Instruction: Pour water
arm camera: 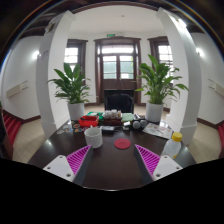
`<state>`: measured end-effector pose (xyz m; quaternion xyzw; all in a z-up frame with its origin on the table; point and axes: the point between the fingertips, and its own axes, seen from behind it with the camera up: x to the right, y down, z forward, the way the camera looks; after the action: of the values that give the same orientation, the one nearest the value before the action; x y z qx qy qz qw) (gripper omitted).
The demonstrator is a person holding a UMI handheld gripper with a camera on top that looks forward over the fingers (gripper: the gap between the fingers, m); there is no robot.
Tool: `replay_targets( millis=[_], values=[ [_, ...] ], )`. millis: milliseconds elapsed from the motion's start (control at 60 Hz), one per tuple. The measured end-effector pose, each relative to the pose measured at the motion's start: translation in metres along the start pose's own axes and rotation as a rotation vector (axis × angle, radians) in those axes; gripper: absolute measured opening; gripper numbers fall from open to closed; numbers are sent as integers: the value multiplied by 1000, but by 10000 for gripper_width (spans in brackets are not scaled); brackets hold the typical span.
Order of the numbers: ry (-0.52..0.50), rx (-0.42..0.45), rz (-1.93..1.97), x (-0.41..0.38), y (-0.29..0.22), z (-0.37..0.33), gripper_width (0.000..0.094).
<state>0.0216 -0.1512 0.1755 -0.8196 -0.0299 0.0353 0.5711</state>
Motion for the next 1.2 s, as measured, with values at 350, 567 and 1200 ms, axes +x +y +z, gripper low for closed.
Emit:
replay_targets(
  millis=[350, 567, 1200],
  values=[
    [78, 154, 32, 127, 73, -10, 837],
    [149, 173, 48, 205, 63, 25, 836],
    [192, 146, -6, 238, 65, 99, 410]
  ],
)
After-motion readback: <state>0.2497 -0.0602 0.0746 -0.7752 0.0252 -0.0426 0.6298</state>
